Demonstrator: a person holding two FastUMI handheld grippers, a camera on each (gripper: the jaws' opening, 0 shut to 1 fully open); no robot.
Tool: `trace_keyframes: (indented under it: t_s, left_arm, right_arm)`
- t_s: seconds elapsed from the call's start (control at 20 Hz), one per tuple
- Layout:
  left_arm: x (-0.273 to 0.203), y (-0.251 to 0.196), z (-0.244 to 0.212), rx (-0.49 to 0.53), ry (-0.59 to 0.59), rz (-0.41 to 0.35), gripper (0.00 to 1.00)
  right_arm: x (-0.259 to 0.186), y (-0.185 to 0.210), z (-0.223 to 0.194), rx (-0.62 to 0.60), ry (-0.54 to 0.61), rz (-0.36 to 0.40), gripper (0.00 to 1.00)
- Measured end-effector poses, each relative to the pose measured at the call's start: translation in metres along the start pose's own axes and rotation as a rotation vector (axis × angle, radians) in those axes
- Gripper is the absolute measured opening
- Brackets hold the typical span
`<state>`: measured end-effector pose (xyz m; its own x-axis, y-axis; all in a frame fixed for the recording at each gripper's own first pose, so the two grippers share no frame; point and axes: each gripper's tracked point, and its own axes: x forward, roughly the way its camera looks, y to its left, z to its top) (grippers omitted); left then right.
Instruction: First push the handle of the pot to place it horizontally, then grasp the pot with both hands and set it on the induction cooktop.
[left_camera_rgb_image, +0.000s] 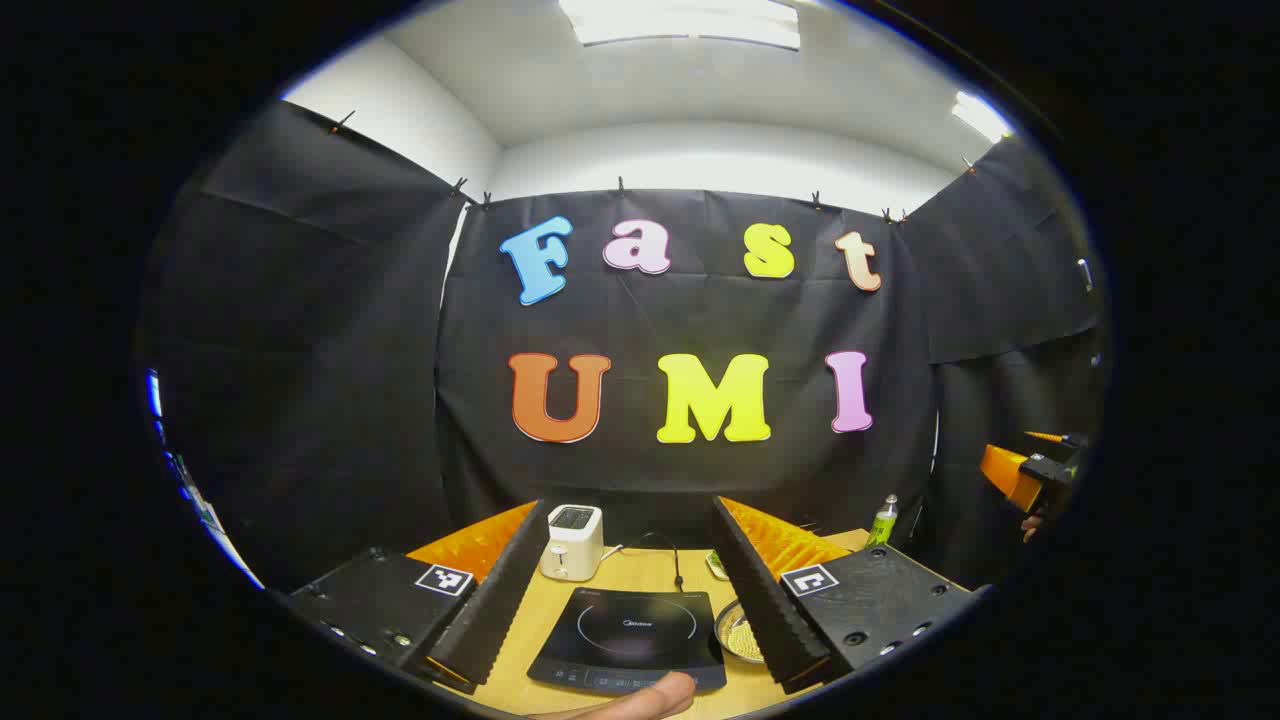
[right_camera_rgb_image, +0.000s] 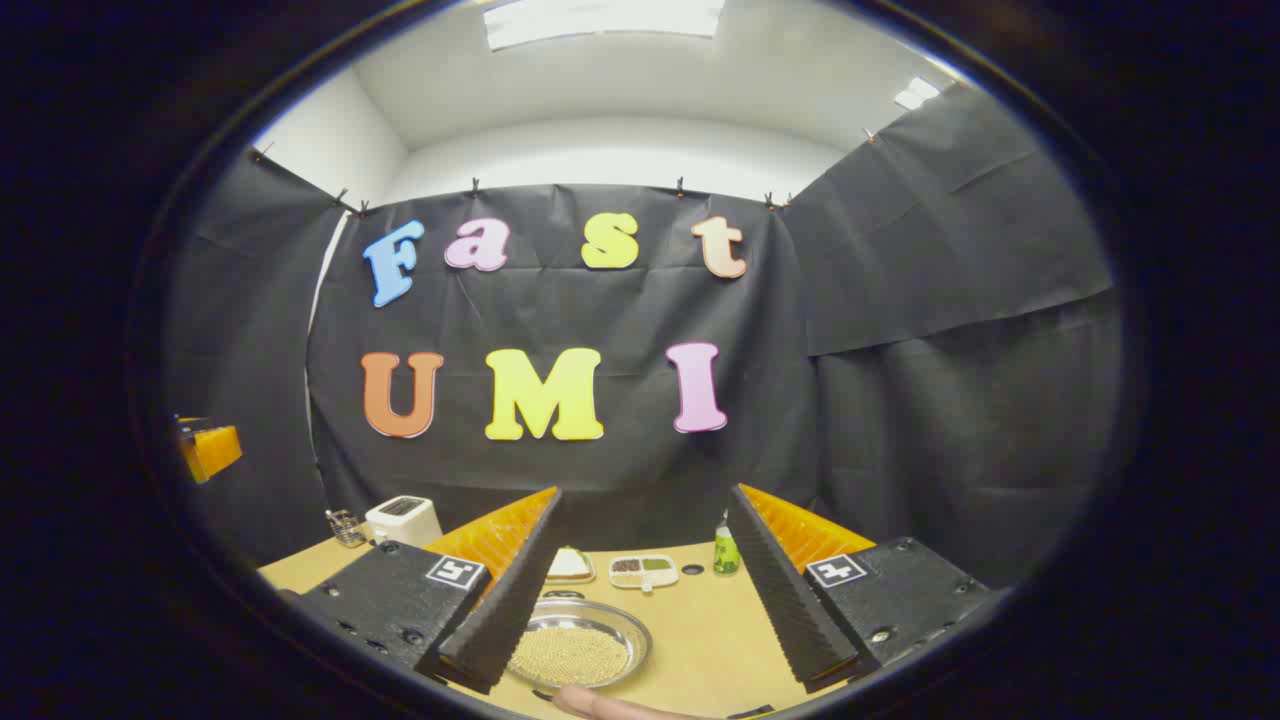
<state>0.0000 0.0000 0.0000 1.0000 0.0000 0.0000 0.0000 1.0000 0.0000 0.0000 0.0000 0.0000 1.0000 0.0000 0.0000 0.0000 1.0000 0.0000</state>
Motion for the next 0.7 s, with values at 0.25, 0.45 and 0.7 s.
trace_keyframes:
  t_s: [0.25,0.45,0.7]
  left_arm:
    - [-0.008,0.002,-0.003,-0.003,0.003,-0.018,0.96]
    - [-0.011,0.001,-0.004,0.013,0.004,-0.03,0.96]
    - [-0.012,-0.004,-0.008,0.014,0.001,-0.043,0.96]
  right_arm:
    - [-0.016,0.014,0.004,0.025,-0.007,0.023,1.0]
    - [-0.02,0.021,0.007,0.019,-0.026,0.047,0.99]
    - [-0.016,0.019,0.0,0.018,-0.016,0.039,0.98]
